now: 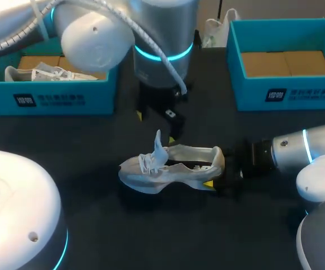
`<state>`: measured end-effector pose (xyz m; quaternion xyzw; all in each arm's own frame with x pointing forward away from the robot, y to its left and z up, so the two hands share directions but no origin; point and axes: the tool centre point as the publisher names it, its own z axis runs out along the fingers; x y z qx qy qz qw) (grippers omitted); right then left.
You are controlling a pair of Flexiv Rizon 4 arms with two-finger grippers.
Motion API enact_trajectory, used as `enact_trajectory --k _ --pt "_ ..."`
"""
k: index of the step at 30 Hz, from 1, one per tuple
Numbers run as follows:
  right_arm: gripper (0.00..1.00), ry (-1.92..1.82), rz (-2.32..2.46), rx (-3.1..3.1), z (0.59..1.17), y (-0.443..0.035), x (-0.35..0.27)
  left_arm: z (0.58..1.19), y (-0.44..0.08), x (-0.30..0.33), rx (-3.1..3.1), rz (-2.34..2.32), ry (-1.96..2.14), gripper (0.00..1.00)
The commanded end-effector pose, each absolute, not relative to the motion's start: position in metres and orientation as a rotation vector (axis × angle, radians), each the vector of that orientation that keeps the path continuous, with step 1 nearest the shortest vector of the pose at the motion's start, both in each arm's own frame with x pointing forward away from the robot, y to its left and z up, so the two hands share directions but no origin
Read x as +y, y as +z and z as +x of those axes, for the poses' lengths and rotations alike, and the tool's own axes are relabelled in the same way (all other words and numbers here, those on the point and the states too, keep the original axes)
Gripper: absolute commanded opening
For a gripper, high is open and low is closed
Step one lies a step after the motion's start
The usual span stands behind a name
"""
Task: Take the shoe out of the shoebox, open the shoe tongue, remove and reinsert the insole, then place the shoe into the shoebox
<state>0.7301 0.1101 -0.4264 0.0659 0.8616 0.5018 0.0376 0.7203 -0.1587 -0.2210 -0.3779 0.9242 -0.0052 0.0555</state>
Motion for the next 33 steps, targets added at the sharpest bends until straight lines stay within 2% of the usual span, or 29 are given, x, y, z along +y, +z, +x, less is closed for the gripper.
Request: enact_trajectory --k 1,6,10,11,12,13,33 --pt "0.0 1.537 0.204 2.645 0.728 -0.427 0.112 0.724 -0.205 -0.157 3.129 -0.543 0.004 1.0" --pt "0.0 1.537 0.204 2.645 0.728 -0.427 0.112 0.722 -0.2 -0.17 3.198 -0.099 0.053 1.0" --pt "0.0 1.537 0.204 2.645 0.728 -0.427 0.112 0.719 -0.195 -0.181 3.222 0.073 -0.018 1.0" --pt "0.0 1.537 0.204 2.645 0.728 -0.427 0.112 0.718 -0.193 -0.183 3.224 0.144 -0.035 0.75" --pt "0.0 1.537 0.204 2.645 0.728 -0.427 0.112 0.718 -0.192 -0.186 3.227 0.156 -0.058 0.27" --pt "0.0 1.537 0.204 2.645 0.728 -0.427 0.112 0.717 -0.191 -0.188 3.225 0.209 -0.076 0.0" --pt "0.0 1.537 0.204 2.645 0.728 -0.427 0.112 0.709 -0.225 -0.228 3.307 0.619 -0.251 0.0"
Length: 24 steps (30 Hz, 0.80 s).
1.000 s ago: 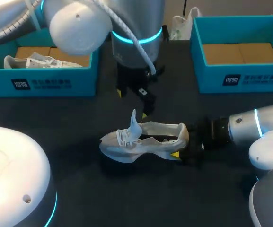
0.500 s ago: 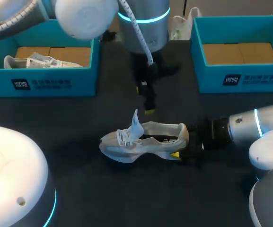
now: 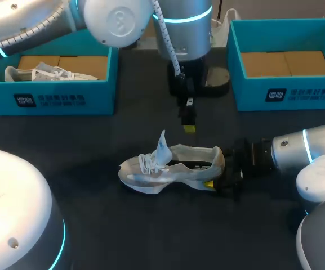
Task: Take the shoe out of the shoebox, open the shoe tongue, remove and reinsert the insole, then place the shoe into the shoebox
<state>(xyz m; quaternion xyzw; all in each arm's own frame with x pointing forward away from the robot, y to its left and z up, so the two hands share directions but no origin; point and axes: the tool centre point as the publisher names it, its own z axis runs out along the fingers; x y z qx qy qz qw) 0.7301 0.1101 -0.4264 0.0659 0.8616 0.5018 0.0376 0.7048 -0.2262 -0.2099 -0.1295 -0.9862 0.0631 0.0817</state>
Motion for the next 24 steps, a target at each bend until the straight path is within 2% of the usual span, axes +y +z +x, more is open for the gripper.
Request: enact_trajectory --k 1,24 --pt "0.0 1.537 0.204 2.645 0.728 -0.427 0.112 0.708 -0.228 -0.229 -2.846 -0.529 0.217 0.0" --pt "0.0 1.537 0.204 2.645 0.728 -0.427 0.112 0.713 -0.294 -0.243 -2.763 -0.344 0.099 0.0"
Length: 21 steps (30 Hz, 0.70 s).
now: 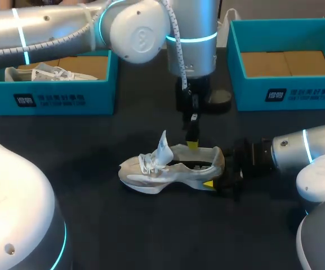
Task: Take the shoe out of the shoebox, open the shoe tongue, remove and reinsert the insole, then place the shoe into the shoebox
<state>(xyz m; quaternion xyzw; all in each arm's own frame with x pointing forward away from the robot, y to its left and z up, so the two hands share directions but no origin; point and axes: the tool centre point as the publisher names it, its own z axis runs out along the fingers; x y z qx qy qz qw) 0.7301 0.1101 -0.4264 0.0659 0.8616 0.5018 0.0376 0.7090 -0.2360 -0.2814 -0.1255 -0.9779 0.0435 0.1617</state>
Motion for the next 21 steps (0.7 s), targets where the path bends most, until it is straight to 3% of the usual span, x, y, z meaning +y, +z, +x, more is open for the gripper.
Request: enact_trajectory --k 1,21 --pt "0.0 1.537 0.204 2.645 0.7284 -0.4272 0.1115 0.7135 -0.2967 -0.243 -2.753 -0.334 0.09 0.0" --pt "0.0 1.537 0.204 2.645 0.7284 -0.4272 0.1115 0.7124 -0.3014 -0.243 -2.752 -0.298 0.06 0.0"
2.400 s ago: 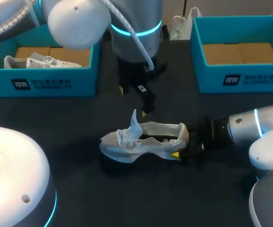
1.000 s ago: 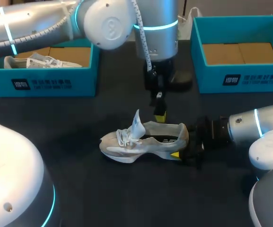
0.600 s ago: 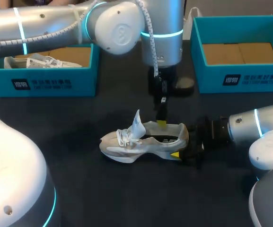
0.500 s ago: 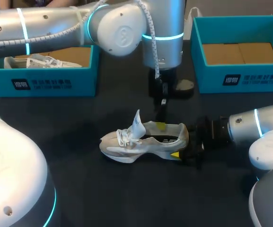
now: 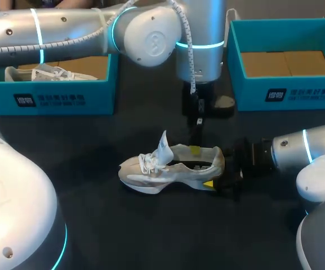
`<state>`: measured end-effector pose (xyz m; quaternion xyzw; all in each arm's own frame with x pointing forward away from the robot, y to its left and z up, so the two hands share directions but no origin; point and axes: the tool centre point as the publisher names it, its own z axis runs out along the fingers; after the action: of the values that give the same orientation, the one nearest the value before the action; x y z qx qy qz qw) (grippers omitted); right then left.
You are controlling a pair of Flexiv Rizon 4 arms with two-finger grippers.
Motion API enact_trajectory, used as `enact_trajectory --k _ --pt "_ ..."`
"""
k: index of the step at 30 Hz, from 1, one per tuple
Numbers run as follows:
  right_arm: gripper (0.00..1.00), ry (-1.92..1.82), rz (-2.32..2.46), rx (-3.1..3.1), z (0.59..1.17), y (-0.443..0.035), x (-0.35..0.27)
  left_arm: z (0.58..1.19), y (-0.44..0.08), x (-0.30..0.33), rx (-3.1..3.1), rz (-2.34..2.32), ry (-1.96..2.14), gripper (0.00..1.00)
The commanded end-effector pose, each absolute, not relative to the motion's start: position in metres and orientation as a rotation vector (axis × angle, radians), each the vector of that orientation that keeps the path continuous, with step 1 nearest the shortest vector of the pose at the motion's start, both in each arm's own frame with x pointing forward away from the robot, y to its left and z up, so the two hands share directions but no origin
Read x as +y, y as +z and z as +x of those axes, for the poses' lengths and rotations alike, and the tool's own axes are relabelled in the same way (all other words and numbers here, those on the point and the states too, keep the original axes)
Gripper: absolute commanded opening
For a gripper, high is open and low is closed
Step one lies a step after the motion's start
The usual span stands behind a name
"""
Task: Take the shoe out of the shoebox, open the shoe tongue, remove and reinsert the insole, then place the shoe into the shoebox
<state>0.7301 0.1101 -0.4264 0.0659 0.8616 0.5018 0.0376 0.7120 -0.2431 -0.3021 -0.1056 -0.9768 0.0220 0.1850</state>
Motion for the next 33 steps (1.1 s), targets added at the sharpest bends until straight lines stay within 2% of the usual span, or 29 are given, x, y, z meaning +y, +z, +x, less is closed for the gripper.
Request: enact_trajectory --k 1,33 --pt "0.0 1.537 0.204 2.645 0.728 -0.427 0.112 0.712 -0.301 -0.243 -2.752 -0.298 0.06 0.0" --pt "0.0 1.537 0.204 2.645 0.728 -0.427 0.112 0.702 -0.368 -0.238 -2.844 -0.294 0.134 0.0"
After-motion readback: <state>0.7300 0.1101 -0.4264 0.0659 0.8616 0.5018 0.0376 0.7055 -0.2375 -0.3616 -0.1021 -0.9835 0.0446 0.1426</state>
